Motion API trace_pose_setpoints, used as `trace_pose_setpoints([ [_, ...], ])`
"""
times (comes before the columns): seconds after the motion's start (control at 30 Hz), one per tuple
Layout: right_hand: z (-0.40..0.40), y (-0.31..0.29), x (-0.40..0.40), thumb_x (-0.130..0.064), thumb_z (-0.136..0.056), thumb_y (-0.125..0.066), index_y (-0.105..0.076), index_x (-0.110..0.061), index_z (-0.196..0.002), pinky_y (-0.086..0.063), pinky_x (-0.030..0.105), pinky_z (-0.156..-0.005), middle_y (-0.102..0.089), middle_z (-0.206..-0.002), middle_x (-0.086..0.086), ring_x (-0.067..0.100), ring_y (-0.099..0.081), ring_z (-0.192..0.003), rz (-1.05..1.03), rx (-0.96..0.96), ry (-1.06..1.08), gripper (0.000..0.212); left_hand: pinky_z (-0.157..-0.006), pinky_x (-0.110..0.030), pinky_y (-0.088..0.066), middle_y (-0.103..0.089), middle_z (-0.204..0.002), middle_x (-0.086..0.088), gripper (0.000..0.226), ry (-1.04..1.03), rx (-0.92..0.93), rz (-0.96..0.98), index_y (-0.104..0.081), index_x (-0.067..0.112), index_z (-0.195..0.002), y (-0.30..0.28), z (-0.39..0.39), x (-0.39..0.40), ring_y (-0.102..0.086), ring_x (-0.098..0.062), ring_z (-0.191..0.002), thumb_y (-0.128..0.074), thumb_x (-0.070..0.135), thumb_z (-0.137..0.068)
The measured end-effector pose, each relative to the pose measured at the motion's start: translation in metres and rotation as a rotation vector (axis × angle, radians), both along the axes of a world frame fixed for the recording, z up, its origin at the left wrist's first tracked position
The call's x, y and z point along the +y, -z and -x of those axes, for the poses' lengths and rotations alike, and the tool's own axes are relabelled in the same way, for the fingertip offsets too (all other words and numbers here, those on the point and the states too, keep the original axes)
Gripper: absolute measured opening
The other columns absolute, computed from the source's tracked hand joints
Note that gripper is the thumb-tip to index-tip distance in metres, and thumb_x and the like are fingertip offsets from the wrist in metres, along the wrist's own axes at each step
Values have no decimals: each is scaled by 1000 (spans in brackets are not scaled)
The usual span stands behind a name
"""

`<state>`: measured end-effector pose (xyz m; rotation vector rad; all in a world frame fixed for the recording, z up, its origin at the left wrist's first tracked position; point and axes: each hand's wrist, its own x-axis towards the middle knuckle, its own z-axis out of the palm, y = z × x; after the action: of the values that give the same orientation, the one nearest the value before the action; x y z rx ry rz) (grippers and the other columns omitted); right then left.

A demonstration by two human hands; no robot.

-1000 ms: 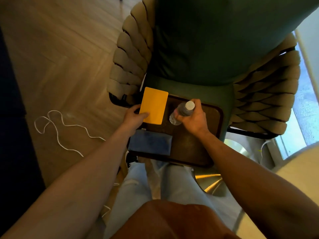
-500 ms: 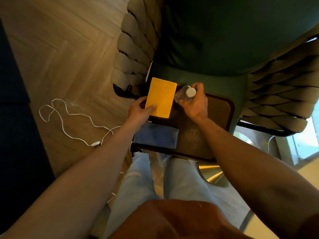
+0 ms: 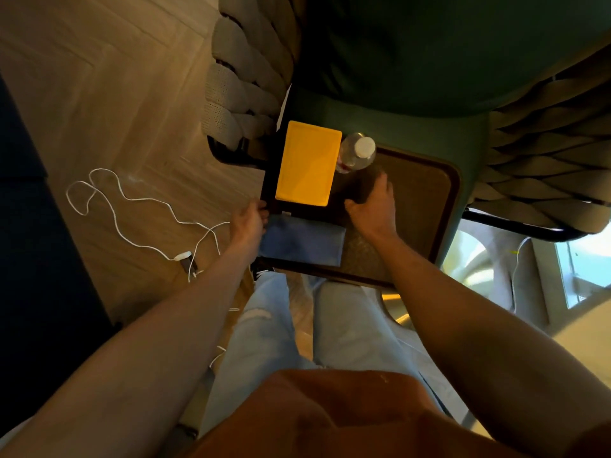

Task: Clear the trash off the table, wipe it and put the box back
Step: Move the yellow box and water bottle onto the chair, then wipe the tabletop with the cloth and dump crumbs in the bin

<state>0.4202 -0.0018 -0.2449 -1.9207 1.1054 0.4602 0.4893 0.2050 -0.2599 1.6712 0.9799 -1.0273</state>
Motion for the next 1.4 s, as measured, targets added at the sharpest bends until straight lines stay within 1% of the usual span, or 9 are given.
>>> trace_pose_setpoints([
  [0.17,38,28,21,-20,-85,-67,-48,-13,-134,-47,34,-91,-53,-130,14,28,-56,-115,-82,201,-103,53,-96,-35,-45,-57,-120,-2,41,663,-242,-70,-54,17,-127,23,17,13,-53,-20,-112,-65,25,-88],
  [0.3,54,38,33,-29,-86,-67,-44,-13,-137,-49,43,-96,-57,-128,16,32,-56,-116,-168,340,-117,58,-96,-41,-43,-45,-137,-9,59,1274,-446,-162,-49,23,-133,37,20,17,-45,-31,-122,-72,28,-79],
  [0.53,51,49,50,-32,-85,-69,-37,-15,-140,-46,42,-95,-53,-133,17,36,-52,-121,-110,405,-52,65,-98,-45,-39,-55,-128,-11,60,1616,-478,-314,-43,17,-133,44,15,13,-49,-32,-120,-69,32,-81],
  [0.67,50,48,56,-30,-87,-67,-42,-11,-138,-47,36,-90,-53,-131,15,32,-54,-118,-228,417,30,60,-93,-43,-45,-62,-114,-14,41,1614,-435,-321,-59,11,-115,41,18,13,-56,-31,-108,-65,35,-82],
  [0.8,52,35,56,-31,-81,-69,-52,-12,-127,-53,34,-74,-61,-114,11,25,-61,-97,-316,373,106,52,-74,-36,-49,-62,-97,-14,35,1402,-308,-174,-64,8,-99,22,17,16,-60,-30,-93,-67,36,-78],
  [0.97,57,-5,54,-22,-83,-62,-60,-14,-99,-43,29,-62,-57,-83,5,17,-53,-75,-355,234,139,18,-75,-37,-46,-56,-114,-14,52,953,-29,42,-50,9,-128,-14,23,19,-56,-28,-101,-67,25,-81],
  [1.2,95,-74,80,-17,-83,-59,-64,-14,-97,-49,28,-69,-62,-80,3,14,-59,-77,-344,-57,238,14,-85,-46,-55,-65,-112,-14,40,644,-83,191,-57,13,-118,-68,46,46,-64,-27,-97,-72,19,-81],
  [1.33,130,-108,100,-14,-82,-60,-61,-15,-90,-46,27,-67,-61,-82,2,15,-56,-76,-318,-154,367,9,-69,-33,-53,-63,-104,-9,30,674,-193,250,-56,17,-111,-106,71,49,-62,-22,-90,-70,15,-84],
  [1.4,149,-123,108,-14,-82,-59,-60,-14,-93,-45,25,-65,-60,-85,3,16,-55,-76,-297,-190,432,11,-73,-36,-53,-63,-103,-7,27,703,-239,304,-58,20,-109,-126,88,45,-61,-25,-96,-68,15,-85],
])
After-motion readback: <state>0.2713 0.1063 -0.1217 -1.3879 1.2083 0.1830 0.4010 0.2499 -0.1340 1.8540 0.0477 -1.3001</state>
